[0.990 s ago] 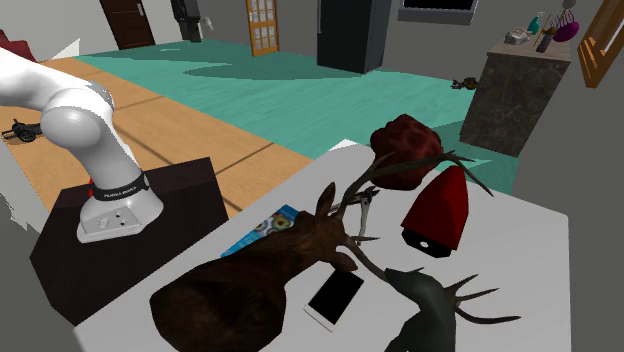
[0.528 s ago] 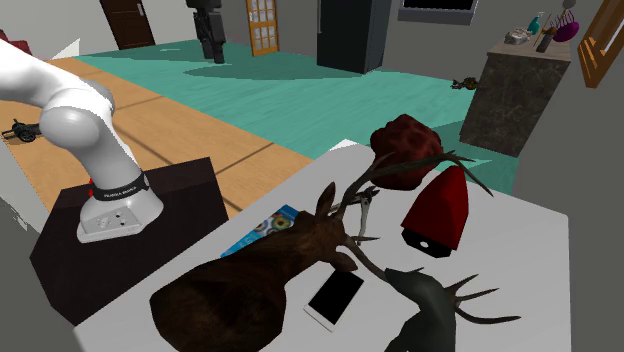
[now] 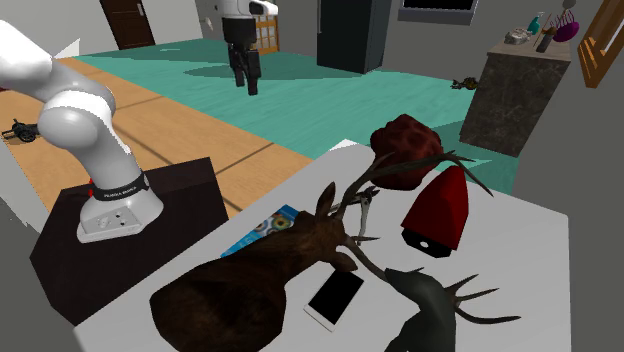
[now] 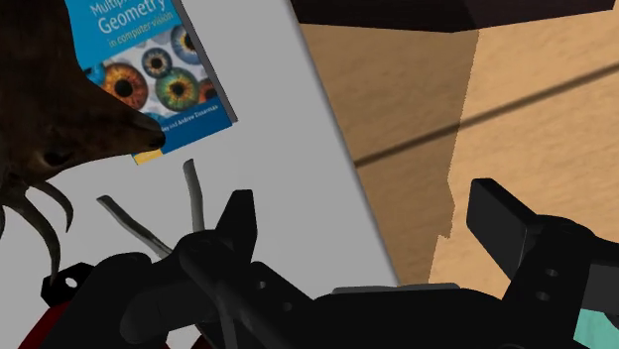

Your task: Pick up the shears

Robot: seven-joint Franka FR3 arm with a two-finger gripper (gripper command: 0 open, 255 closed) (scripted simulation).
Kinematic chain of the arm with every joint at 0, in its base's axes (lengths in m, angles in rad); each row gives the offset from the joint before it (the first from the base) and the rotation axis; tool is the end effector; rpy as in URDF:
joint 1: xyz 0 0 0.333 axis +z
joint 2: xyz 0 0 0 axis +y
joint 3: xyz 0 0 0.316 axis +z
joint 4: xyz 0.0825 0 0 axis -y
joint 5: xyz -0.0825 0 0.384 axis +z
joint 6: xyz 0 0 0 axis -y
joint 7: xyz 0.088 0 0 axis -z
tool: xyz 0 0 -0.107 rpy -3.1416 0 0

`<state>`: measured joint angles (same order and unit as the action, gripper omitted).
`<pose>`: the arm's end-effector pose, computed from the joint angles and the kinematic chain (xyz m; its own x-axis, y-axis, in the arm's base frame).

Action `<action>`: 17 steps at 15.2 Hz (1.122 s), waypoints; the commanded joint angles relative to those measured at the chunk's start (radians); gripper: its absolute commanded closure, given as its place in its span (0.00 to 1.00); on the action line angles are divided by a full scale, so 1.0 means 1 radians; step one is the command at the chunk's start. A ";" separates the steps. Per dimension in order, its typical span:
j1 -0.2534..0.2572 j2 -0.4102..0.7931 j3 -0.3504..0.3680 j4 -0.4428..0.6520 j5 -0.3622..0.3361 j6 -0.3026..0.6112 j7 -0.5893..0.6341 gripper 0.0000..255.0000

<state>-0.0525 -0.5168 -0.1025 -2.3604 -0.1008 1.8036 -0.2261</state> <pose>0.3854 -0.0727 0.5129 0.9927 0.1095 -0.0515 0.1114 -0.9931 0.0358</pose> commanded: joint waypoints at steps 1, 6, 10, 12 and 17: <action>-0.009 0.069 -0.027 0.013 -0.004 0.057 -0.025 0.00; -0.021 0.239 -0.078 0.056 0.009 0.180 -0.076 0.00; -0.031 0.386 -0.113 0.113 0.038 0.263 -0.123 0.00; -0.037 0.462 -0.127 0.150 0.059 0.298 -0.149 0.00; -0.062 0.657 -0.147 0.263 0.125 0.365 -0.218 0.00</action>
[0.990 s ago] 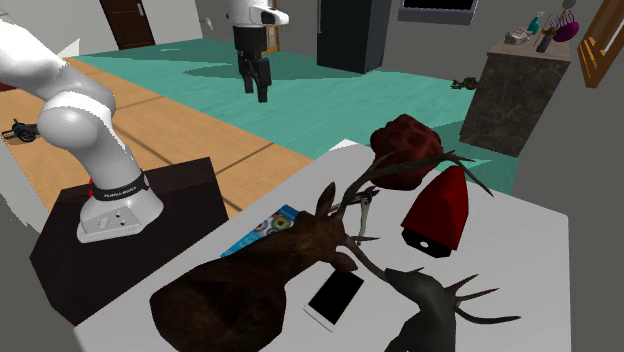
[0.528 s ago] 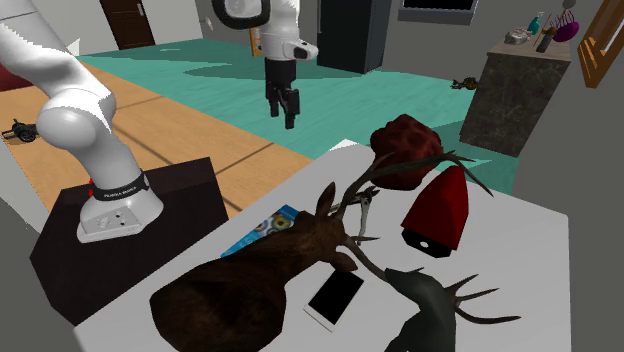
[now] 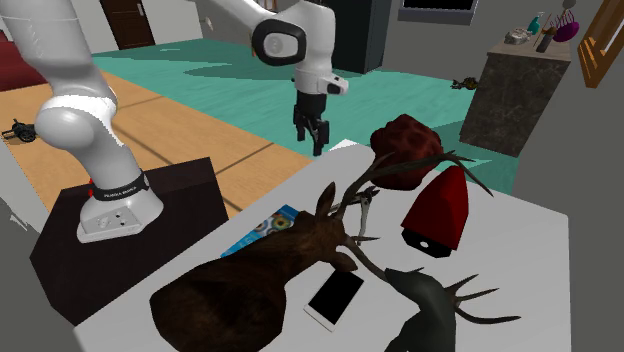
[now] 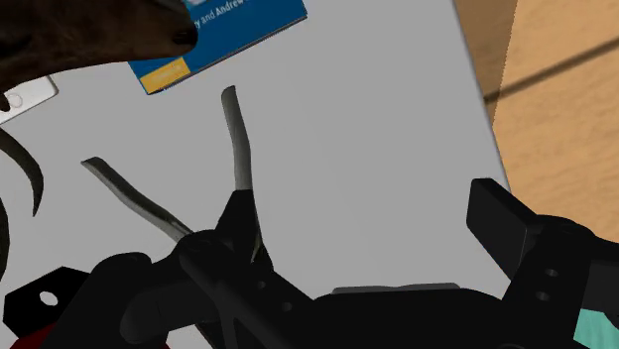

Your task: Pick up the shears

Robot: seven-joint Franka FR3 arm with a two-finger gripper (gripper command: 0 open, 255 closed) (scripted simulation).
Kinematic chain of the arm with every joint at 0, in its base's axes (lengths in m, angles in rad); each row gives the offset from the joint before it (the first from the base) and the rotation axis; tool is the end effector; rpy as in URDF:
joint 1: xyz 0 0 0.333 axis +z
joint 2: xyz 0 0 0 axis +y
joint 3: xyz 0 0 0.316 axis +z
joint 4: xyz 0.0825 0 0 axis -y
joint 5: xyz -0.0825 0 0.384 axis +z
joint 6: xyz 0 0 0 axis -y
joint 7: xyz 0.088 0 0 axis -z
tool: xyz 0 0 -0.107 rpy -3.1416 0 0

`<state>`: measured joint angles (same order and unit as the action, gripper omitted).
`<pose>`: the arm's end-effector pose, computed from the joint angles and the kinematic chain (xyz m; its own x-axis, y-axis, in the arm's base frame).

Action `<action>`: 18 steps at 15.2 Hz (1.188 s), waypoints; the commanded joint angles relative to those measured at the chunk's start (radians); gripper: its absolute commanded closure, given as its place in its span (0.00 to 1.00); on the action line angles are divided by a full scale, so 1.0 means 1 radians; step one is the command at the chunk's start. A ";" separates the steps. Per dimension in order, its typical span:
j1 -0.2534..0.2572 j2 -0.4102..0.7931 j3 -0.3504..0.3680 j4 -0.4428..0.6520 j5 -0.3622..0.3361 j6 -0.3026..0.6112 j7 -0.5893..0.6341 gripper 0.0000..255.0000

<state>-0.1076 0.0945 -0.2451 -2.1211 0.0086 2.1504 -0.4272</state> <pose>0.5160 -0.1882 0.3640 0.9955 0.0701 -0.0633 0.0695 -0.9975 -0.0112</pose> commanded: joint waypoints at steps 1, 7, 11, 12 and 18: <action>-0.014 0.085 -0.005 0.051 0.030 0.027 -0.031 0.00; -0.069 0.323 0.003 0.239 0.111 0.056 -0.101 0.00; -0.113 0.484 0.018 0.394 0.152 0.050 -0.132 0.00; -0.124 0.525 0.023 0.438 0.161 0.045 -0.138 0.00; -0.141 0.611 0.035 0.484 0.178 0.082 -0.148 0.00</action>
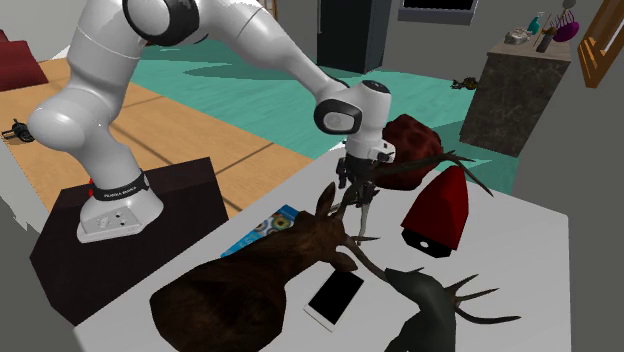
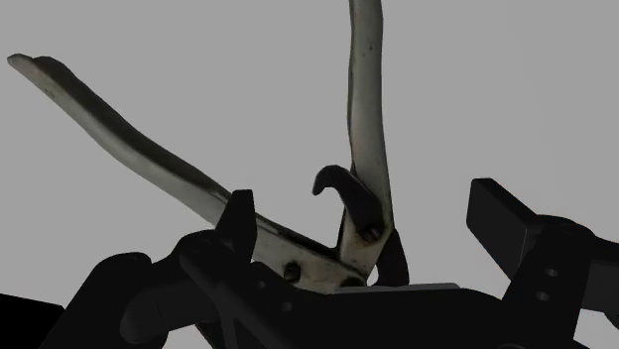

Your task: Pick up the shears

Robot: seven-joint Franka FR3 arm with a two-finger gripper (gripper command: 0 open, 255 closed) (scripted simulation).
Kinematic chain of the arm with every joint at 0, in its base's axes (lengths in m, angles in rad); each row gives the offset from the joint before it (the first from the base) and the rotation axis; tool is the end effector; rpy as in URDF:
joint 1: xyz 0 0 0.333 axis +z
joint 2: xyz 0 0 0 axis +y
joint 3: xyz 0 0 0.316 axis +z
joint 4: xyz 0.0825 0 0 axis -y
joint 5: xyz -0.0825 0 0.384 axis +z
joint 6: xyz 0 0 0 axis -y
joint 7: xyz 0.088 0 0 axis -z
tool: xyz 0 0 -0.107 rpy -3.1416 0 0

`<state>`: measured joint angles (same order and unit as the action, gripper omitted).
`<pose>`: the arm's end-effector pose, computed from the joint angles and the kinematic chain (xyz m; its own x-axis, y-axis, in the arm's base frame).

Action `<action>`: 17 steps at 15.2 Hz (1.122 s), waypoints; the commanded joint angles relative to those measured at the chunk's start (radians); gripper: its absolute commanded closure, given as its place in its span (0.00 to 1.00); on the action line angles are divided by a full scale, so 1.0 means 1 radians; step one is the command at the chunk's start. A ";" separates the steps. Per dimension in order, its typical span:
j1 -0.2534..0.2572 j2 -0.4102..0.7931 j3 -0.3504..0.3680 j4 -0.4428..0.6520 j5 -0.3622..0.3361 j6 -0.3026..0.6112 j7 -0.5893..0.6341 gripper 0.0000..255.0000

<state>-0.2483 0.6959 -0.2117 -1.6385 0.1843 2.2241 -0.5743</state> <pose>0.6167 -0.2814 0.2089 0.9964 0.0387 -0.0760 0.0350 -0.9982 -0.0493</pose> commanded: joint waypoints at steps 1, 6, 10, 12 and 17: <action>-0.002 0.019 0.003 0.002 0.004 0.017 -0.002 0.00; -0.003 0.033 0.006 0.003 0.007 0.030 -0.003 1.00; -0.003 0.033 0.006 0.002 0.007 0.031 -0.003 1.00; -0.003 0.033 0.006 0.002 0.007 0.031 -0.003 1.00; -0.001 0.015 0.003 0.001 0.003 0.013 -0.001 1.00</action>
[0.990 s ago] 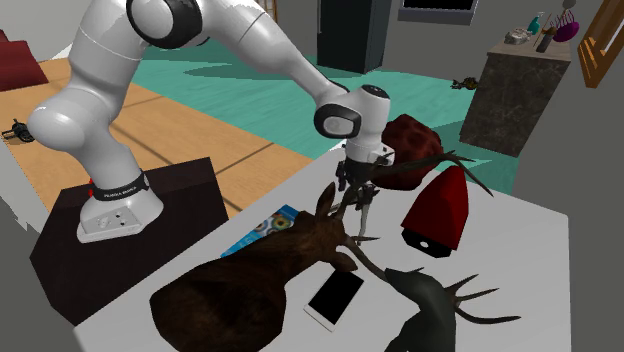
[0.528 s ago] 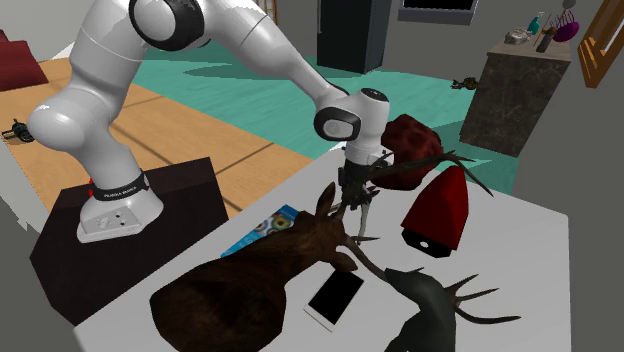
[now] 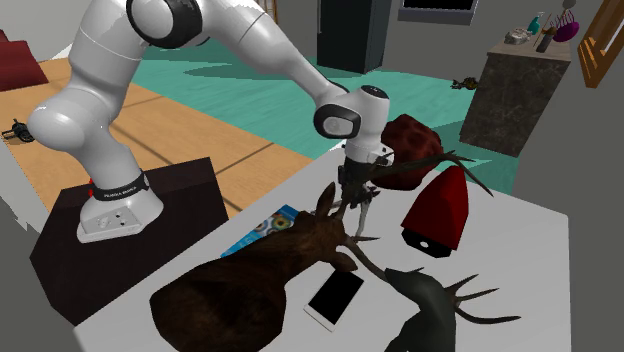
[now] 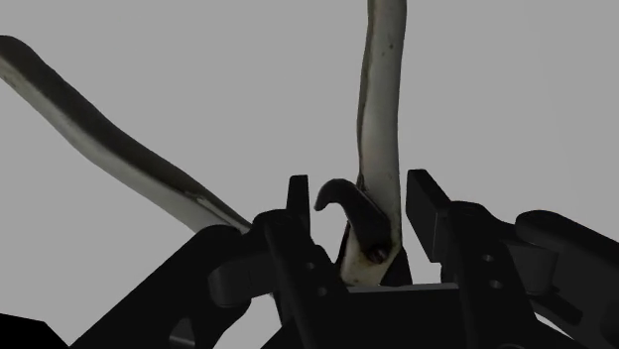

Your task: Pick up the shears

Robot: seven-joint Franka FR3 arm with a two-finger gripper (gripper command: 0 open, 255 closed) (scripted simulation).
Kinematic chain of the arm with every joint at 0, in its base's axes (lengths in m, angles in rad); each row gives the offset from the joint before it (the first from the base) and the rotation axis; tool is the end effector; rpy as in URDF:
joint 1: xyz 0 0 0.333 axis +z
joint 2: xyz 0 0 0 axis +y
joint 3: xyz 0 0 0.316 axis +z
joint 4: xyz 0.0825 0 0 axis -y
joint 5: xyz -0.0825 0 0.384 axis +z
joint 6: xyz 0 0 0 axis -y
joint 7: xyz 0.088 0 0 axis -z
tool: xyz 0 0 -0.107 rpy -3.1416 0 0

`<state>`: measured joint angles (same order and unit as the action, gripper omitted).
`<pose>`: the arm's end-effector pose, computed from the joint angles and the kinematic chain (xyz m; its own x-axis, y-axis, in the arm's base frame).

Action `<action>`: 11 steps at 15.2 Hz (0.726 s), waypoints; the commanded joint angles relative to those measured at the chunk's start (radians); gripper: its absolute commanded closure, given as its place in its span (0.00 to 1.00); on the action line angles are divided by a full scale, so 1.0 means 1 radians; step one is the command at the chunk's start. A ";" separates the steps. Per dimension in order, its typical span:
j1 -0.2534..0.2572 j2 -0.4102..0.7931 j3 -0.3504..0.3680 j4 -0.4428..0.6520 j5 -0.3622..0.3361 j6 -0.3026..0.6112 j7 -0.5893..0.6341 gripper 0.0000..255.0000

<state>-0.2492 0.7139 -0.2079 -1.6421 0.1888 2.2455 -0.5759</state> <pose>0.6161 -0.2802 0.1968 0.9964 0.0387 -0.0760 0.0350 -0.9982 -0.0495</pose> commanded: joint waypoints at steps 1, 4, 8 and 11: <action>0.001 -0.012 -0.003 0.004 -0.003 -0.016 0.001 1.00; 0.004 -0.039 -0.007 0.003 -0.009 -0.042 0.005 1.00; 0.008 -0.073 -0.013 0.006 -0.017 -0.078 0.009 1.00; 0.010 -0.097 -0.017 0.010 -0.023 -0.105 0.013 1.00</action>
<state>-0.2398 0.6283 -0.2234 -1.6282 0.1683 2.1474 -0.5630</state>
